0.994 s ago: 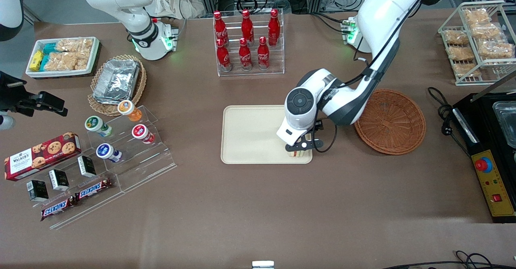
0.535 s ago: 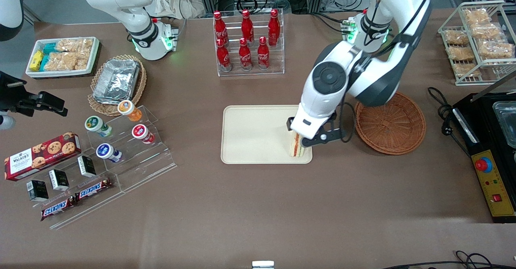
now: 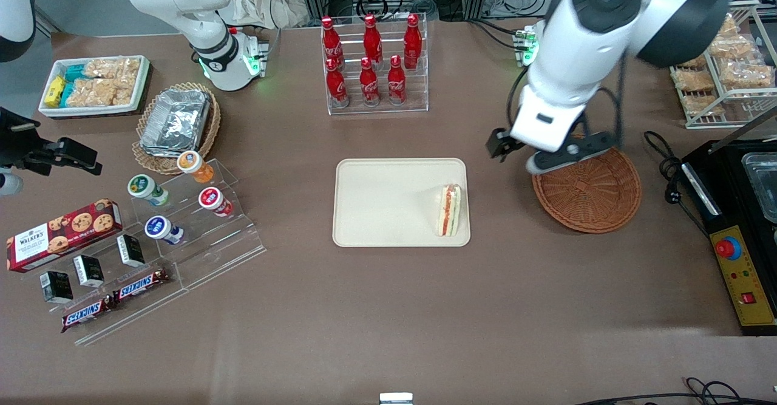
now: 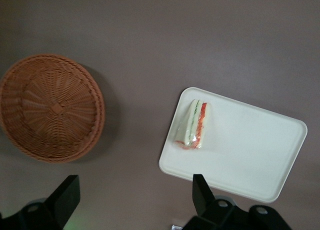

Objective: Place sandwich from basket to tray

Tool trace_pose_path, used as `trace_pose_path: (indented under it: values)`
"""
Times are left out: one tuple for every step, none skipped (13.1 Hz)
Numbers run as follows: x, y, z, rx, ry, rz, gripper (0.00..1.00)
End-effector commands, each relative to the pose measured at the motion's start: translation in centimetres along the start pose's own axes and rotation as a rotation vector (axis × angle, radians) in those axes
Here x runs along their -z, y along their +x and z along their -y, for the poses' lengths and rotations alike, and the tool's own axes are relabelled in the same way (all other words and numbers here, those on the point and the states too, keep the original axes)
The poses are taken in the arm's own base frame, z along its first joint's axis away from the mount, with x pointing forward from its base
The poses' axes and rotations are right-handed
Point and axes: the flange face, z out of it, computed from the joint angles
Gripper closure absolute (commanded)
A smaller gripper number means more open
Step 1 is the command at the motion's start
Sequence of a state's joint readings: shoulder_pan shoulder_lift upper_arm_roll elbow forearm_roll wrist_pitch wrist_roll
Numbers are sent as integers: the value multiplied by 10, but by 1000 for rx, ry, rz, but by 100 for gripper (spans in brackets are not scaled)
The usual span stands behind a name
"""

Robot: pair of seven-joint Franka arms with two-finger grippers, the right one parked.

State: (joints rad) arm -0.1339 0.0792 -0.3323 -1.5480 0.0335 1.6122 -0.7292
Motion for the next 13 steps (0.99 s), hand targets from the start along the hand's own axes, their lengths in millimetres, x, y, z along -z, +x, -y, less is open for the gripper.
trace_pose_path:
  values:
    - [41,1,65,-97,-35,8,0]
    - [51,3,83,-130,-42,3,0]
    - [56,6,100,-163,-43,2,0]
    - [59,8,116,-210,-45,-1,0]
    - [59,12,135,-255,-48,-3,0]
    - [60,15,151,-298,-51,-4,0]
    - [59,19,160,-339,-50,-2,0]
    - [61,20,167,-364,-52,-6,0]
    - [59,23,172,-365,-45,-5,0]
    - [58,26,172,-363,-35,-6,0]
    - [57,27,171,-363,-33,-3,0]
    - [59,27,169,-371,-32,-10,0]
    - [58,29,168,-372,-30,-9,0]
